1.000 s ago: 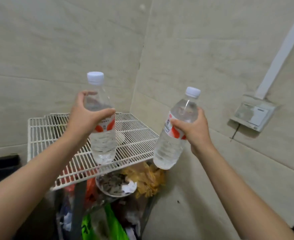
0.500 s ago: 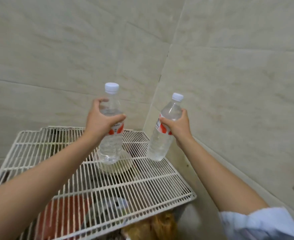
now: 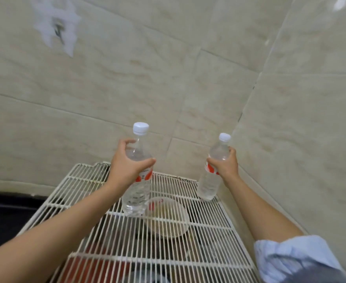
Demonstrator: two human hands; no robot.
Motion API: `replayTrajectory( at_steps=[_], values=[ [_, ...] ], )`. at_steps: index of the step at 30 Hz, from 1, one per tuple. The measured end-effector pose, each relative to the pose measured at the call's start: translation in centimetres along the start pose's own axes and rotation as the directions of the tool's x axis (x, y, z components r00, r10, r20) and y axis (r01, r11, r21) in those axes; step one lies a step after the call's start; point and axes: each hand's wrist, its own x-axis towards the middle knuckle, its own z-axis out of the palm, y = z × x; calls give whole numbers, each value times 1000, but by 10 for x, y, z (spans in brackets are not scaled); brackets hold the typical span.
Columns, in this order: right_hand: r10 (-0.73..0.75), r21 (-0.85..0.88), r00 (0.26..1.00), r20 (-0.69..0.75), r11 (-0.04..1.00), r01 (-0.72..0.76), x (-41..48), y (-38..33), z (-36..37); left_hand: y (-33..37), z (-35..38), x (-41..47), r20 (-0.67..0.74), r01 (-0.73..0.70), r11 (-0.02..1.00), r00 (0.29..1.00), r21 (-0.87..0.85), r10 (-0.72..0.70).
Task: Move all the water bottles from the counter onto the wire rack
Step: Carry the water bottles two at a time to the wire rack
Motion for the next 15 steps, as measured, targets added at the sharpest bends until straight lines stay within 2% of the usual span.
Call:
replayTrajectory(
  at_steps=[5, 10, 15],
  values=[
    [-5, -46, 999, 42, 999, 7, 30, 26, 10, -7, -5, 19, -66, -21, 999, 998, 32, 23],
    [40, -4, 992, 117, 999, -40, 50, 38, 6, -14, 29, 46, 3, -36, 996, 999, 77, 36],
    [56, 50, 986, 155, 997, -65, 50, 51, -6, -23, 85, 72, 84, -32, 998, 996, 51, 27]
  ],
)
